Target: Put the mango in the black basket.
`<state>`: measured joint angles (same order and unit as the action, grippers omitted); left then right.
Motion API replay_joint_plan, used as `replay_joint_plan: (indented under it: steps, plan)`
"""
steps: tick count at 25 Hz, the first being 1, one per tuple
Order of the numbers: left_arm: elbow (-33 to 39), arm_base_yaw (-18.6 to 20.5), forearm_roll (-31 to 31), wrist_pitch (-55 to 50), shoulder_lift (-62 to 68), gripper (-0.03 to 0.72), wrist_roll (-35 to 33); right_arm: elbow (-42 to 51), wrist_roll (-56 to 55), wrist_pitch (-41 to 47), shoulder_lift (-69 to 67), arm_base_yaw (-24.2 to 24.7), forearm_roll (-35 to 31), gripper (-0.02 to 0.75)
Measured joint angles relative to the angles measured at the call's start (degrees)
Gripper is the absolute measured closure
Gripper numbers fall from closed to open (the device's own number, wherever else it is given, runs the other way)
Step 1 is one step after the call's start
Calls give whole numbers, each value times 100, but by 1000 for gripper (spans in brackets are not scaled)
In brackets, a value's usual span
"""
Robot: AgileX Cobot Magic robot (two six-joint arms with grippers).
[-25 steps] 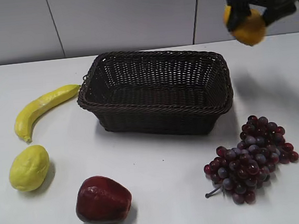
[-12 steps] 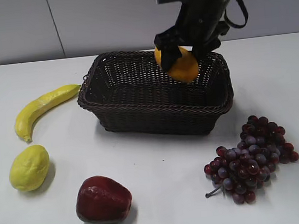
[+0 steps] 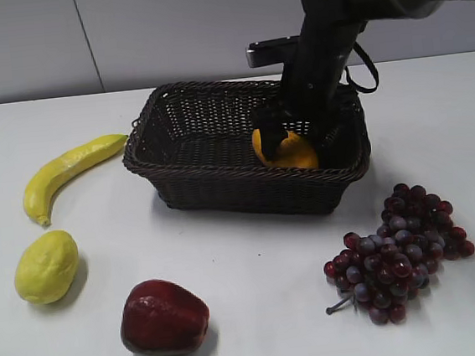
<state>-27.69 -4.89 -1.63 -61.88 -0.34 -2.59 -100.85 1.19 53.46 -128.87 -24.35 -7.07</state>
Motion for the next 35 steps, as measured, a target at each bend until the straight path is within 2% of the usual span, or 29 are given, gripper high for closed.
replay_joint_plan:
  steps: [6, 9, 18, 24, 28, 35]
  plan:
    - [0, 0, 0, 0, 0, 99, 0, -911, 11, 969, 227, -7, 707, 86]
    - [0, 0, 0, 0, 0, 99, 0, -1436, 6, 1327, 675, -7, 860, 92]
    - [0, 0, 0, 0, 0, 99, 0, -1412, 57, 1558, 2822, -7, 975, 142]
    - [0, 0, 0, 0, 0, 99, 0, -81, 41, 1569, 4375, -7, 975, 146]
    - [0, 0, 0, 0, 0, 99, 0, 1563, 7, 1557, 5698, -7, 970, 146]
    - [0, 0, 0, 0, 0, 99, 0, 4559, -19, 472, 8224, -7, 970, 146]
